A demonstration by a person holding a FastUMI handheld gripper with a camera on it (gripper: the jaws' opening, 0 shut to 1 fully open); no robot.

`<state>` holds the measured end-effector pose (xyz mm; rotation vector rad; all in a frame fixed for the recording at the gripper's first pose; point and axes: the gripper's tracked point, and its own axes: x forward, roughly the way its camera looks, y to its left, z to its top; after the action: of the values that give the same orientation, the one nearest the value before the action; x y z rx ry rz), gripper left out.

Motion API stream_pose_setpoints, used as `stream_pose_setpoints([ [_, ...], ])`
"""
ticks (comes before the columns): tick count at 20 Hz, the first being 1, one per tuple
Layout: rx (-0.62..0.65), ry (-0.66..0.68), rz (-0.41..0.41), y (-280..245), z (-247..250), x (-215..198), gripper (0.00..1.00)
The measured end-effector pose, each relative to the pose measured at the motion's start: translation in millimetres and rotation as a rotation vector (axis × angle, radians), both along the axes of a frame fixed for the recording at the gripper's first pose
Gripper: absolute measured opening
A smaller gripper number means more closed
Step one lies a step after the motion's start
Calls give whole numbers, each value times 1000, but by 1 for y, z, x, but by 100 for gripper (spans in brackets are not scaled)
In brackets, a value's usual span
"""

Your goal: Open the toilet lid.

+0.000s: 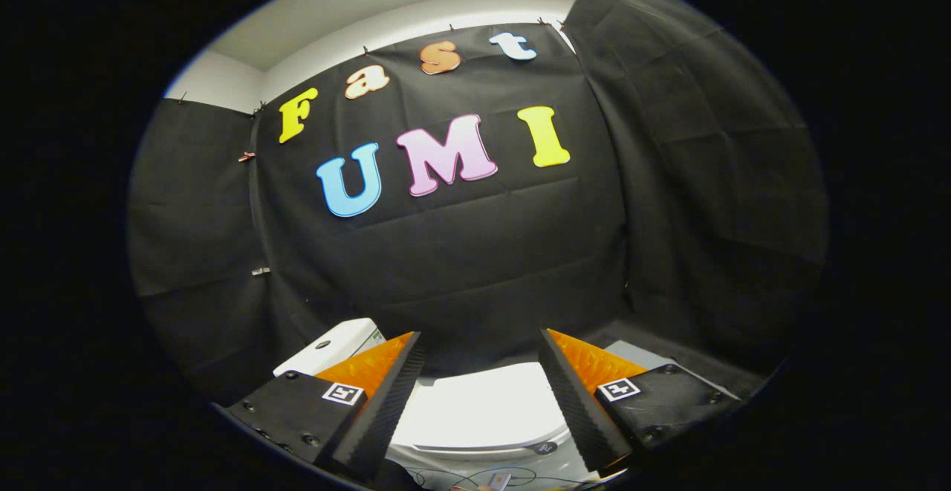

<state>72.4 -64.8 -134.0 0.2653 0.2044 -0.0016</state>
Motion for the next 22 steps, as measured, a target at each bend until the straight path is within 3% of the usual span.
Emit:
stream_pose_setpoints([
  [5,104,124,-30,-30,-70,20,98],
  [16,510,375,-55,-71,-238,43,95],
  [22,595,487,-124,-89,-318,39,91],
])
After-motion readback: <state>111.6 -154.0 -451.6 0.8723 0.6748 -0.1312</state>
